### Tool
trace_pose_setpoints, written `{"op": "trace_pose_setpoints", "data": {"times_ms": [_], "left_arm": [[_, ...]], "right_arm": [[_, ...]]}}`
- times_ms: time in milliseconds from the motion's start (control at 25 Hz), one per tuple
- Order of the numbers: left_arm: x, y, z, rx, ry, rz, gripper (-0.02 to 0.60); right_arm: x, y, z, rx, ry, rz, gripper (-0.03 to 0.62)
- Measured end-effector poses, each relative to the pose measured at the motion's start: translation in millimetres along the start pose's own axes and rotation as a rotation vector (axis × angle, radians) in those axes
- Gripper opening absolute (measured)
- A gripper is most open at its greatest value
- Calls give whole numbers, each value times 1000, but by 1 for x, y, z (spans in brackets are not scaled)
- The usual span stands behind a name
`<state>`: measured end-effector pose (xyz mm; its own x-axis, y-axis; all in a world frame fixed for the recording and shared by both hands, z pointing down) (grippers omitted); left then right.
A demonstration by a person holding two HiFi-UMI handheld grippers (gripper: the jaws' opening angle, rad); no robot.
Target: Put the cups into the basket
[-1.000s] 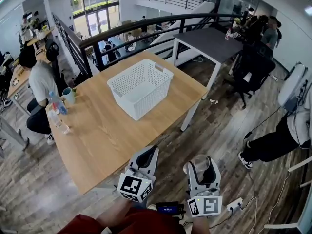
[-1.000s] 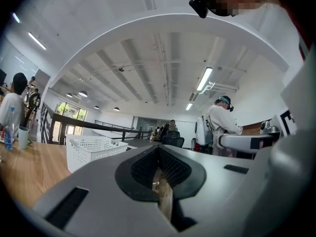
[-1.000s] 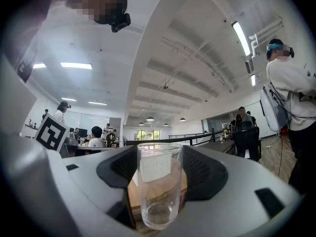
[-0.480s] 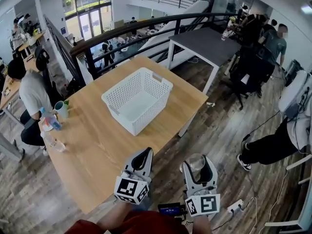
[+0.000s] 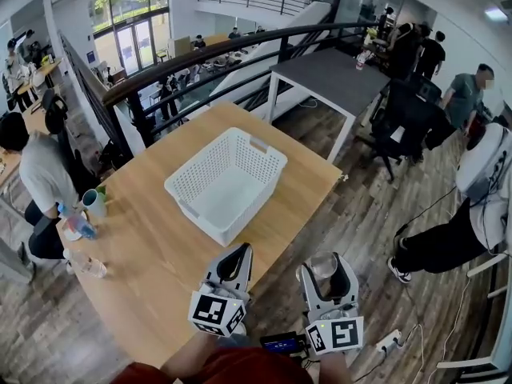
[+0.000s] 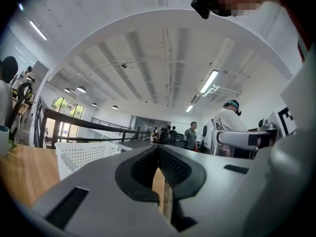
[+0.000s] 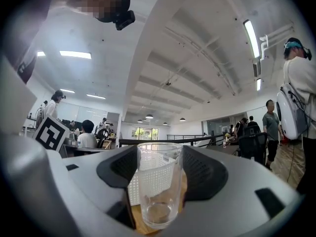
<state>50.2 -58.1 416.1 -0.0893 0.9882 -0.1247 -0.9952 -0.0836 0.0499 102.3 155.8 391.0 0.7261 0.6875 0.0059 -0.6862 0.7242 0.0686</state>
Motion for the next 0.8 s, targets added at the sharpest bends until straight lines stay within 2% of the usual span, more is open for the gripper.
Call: {"op": "trace_pose_setpoints", "data": {"times_ms": [360,800], "left_arm": [[-20,-25,-2,10,-2,-9,6],[-16,-78,11,-13,2,-108,6]], "right_arm": [[8,-34,4,9,-4,-16,281],[74,-76,17,-11,-28,-71,281]]}}
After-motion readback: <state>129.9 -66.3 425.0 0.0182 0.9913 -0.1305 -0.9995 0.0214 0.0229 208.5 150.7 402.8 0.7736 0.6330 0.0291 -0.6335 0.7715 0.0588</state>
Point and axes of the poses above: the fingertips, and each gripper's own axes: y backward along the fingers, x to its right, z out of its underside, the point moved 8 cm from there along y, backward along the fingers, and after that the axes turned 2 degrees about -y, right-handed, at the moved point
